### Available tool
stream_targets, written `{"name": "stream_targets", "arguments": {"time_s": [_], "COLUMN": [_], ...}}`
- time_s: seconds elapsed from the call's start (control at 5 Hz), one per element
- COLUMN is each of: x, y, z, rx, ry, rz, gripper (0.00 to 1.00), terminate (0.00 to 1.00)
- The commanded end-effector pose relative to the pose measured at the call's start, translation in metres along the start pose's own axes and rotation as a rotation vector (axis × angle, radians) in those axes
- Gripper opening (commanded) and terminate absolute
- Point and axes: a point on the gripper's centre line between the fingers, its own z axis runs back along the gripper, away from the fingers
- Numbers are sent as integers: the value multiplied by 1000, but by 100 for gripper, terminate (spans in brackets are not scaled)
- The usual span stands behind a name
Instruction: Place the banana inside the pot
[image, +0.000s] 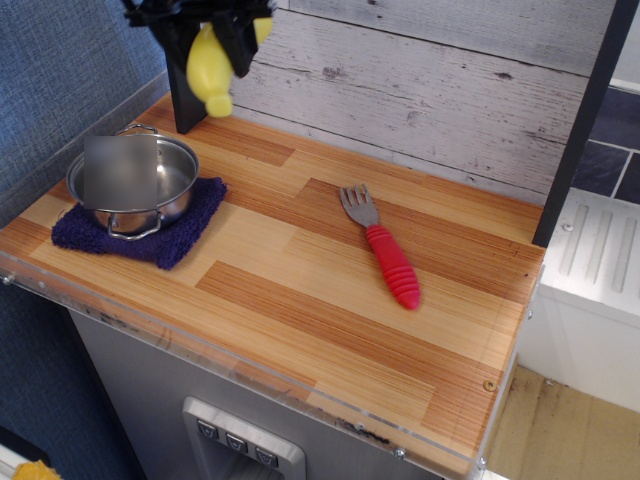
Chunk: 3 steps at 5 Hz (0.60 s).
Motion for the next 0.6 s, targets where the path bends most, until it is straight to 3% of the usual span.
{"name": "stream_targets", "arguments": {"time_s": [0.0, 0.4], "x": [-31, -44], "y": [40, 65], "z": [16, -11], "rx": [83, 112], "ry": [-10, 13], "rz": [23, 91], "gripper": [0, 0], "terminate": [0, 0]}}
